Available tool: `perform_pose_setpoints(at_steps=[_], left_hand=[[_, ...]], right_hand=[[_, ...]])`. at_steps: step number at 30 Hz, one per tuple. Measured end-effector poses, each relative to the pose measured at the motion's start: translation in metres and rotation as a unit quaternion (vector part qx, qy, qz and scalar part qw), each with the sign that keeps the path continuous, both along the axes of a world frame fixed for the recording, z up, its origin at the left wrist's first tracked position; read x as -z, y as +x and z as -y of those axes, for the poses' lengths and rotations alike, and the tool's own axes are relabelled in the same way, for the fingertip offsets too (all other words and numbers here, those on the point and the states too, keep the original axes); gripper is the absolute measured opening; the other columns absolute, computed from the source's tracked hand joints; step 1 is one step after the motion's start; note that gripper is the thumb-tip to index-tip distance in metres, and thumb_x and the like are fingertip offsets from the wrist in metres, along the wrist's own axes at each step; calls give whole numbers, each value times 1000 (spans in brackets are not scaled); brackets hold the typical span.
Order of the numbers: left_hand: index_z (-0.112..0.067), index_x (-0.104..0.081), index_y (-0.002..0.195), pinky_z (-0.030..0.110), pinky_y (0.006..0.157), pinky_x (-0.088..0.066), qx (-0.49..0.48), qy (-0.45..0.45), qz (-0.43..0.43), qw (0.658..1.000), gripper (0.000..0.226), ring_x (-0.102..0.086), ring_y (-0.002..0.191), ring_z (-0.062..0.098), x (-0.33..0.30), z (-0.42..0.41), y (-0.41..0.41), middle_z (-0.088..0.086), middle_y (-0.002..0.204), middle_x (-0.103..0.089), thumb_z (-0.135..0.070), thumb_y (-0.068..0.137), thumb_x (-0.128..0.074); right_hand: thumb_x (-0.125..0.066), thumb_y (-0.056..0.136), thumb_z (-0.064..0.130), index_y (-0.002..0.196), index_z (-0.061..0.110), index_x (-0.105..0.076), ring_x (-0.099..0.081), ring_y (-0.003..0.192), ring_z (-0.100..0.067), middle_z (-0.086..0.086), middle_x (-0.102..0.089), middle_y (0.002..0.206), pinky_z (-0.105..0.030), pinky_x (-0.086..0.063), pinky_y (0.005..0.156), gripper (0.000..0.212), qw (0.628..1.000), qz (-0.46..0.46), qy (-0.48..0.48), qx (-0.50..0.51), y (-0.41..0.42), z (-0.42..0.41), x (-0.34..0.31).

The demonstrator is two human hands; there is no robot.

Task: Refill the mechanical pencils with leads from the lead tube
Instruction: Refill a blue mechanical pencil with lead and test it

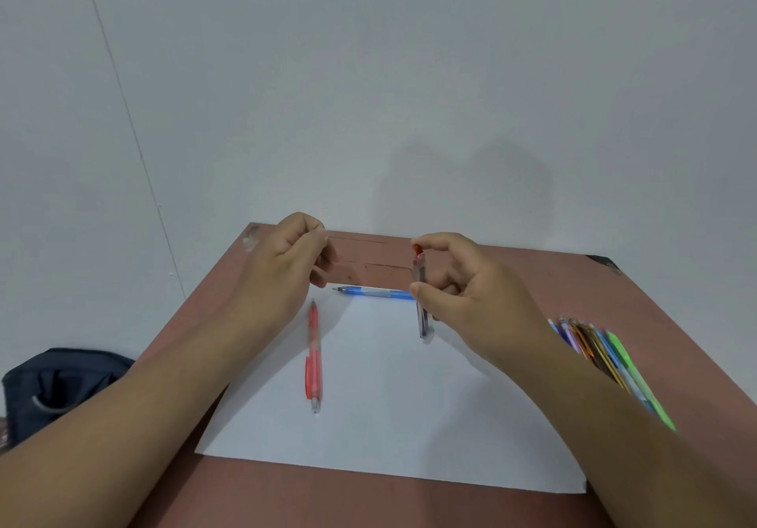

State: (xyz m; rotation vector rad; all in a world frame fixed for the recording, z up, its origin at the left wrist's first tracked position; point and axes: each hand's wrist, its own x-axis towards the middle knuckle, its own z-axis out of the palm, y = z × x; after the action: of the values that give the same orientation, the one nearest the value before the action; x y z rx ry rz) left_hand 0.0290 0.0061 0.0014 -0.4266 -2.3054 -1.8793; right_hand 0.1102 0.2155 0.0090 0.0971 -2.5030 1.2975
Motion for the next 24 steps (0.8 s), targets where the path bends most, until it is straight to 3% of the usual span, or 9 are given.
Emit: perform_pose_setpoints(at_steps=[2, 6, 8, 10, 12, 15, 17, 20, 24], left_hand=[[-2, -57, 89, 26, 67, -51, 0, -1, -5, 1000, 22, -64, 66, 4, -1, 0, 1, -7, 74, -68, -15, 100, -43], [0, -57, 90, 22, 64, -51, 3, -9, -12, 1000, 22, -64, 65, 5, 0, 0, 0, -7, 73, -68, -15, 100, -43], [-4, -59, 88, 18, 63, -49, -4, -26, -24, 999, 22, -62, 67, 7, 1, 0, 0, -4, 77, -68, -18, 100, -46], [-6, -61, 85, 15, 61, -47, -13, -51, -46, 998, 22, -61, 64, 2, 2, 0, 1, -1, 81, -69, -18, 100, -49], [-9, -62, 84, 23, 65, -49, -16, -72, -63, 995, 21, -62, 64, -4, 4, -1, 1, 0, 81, -69, -19, 100, -53], [-18, -62, 80, 30, 69, -49, -9, -98, -82, 992, 20, -61, 65, -4, 8, -2, 0, -3, 79, -68, -21, 99, -57], [-24, -62, 77, 22, 64, -45, -1, -115, -111, 987, 20, -58, 64, 4, 9, -2, 1, -5, 78, -67, -21, 97, -60], [-23, -65, 80, 20, 62, -47, 31, -135, -180, 974, 16, -60, 69, 14, 10, -4, 5, -9, 77, -66, -19, 96, -64], [-30, -63, 80, 12, 63, -43, 60, -154, -271, 948, 20, -62, 75, 13, 11, -10, 12, -12, 78, -64, -15, 92, -68]], right_hand=[[-74, 89, 18, 114, 42, -64, -54, 59, -5, 0, -66, 74, -18, -49, 61, 36, 1000, -10, 11, -2, 0, 0, 1], [-75, 86, 17, 102, 43, -71, -48, 59, -3, 1, -59, 69, -14, -45, 62, 31, 999, 4, 37, -37, 3, 0, 3], [-75, 86, 21, 105, 49, -71, -53, 61, 1, 9, -67, 79, -10, -44, 63, 34, 993, 47, 75, -72, 6, 2, 0], [-73, 87, 28, 113, 50, -69, -58, 70, 2, 22, -66, 93, -8, -43, 66, 34, 976, 77, 178, -104, 6, 3, 0], [-69, 90, 34, 121, 50, -66, -56, 78, 1, 25, -58, 102, -11, -42, 72, 35, 948, 94, 269, -140, 6, 5, -1], [-64, 91, 51, 122, 51, -65, -50, 80, 7, 27, -55, 98, -14, -38, 75, 31, 937, 102, 304, -136, 5, 5, 0], [-66, 90, 51, 115, 45, -71, -51, 75, 4, 23, -59, 92, -17, -38, 71, 26, 955, 39, 284, -78, 2, 4, 3], [-75, 88, 30, 111, 31, -75, -51, 68, 3, 19, -57, 85, -9, -38, 65, 24, 955, -163, 246, 21, -4, -4, 7], [-69, 88, 29, 117, 23, -75, -58, 81, -6, 8, -62, 97, -21, -49, 69, 30, 937, -226, 259, 58, -7, -5, 10]])
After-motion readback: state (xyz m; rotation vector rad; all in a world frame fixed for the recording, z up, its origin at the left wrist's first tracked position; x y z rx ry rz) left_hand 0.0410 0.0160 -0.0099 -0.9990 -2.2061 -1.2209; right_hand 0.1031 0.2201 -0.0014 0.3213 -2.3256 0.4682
